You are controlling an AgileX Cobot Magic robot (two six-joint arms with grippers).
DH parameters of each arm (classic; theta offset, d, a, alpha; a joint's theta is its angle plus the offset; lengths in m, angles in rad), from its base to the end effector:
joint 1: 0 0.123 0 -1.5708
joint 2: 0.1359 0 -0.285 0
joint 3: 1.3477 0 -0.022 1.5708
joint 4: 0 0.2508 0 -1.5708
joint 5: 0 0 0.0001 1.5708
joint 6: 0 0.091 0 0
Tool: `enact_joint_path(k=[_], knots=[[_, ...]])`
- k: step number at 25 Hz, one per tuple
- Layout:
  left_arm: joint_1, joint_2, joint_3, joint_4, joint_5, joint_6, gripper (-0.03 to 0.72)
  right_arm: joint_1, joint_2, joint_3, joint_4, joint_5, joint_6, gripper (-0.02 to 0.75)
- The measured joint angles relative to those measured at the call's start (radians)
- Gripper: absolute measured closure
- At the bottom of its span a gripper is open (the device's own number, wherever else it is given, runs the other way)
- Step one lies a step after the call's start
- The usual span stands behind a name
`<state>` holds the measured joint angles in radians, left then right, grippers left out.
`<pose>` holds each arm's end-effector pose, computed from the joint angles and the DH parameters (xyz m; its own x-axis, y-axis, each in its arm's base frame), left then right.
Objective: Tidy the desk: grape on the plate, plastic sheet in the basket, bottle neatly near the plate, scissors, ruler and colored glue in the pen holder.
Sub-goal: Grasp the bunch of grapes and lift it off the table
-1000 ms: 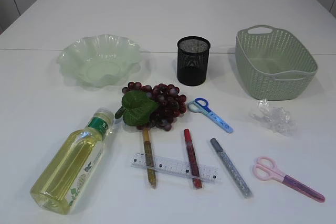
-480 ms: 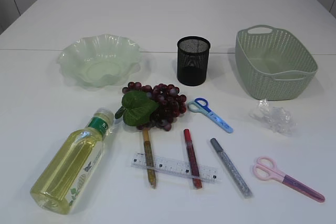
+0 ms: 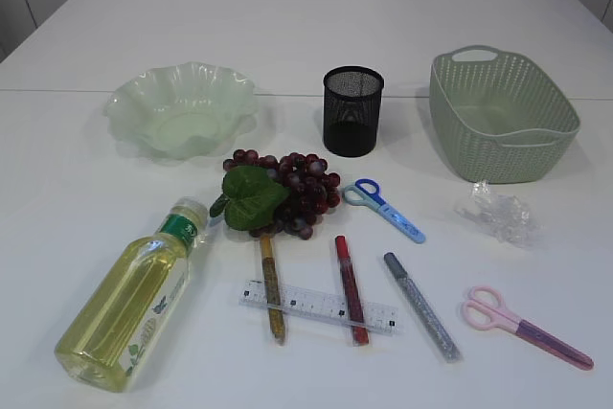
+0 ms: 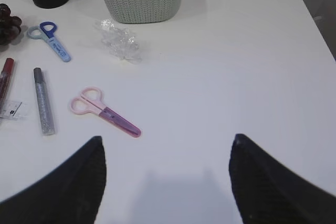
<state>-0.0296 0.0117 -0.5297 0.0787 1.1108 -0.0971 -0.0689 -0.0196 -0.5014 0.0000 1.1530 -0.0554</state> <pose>-0.0085 0.0067 0.2817 -0.4801 -0.0477 -0.8759 -0.0620 0.9979 -0.0204 -0.0120 0.0008 0.2702 -0.5200 -0.0196 -0.8539 0.0401 0.9981 -0.0474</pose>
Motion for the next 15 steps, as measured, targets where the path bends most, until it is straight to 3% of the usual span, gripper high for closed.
enact_joint_path(k=[15], knots=[[0.0, 0.01, -0.013, -0.023, -0.038, 0.0, 0.272, 0.0, 0.0, 0.0, 0.007, 0.0, 0.019, 0.173]])
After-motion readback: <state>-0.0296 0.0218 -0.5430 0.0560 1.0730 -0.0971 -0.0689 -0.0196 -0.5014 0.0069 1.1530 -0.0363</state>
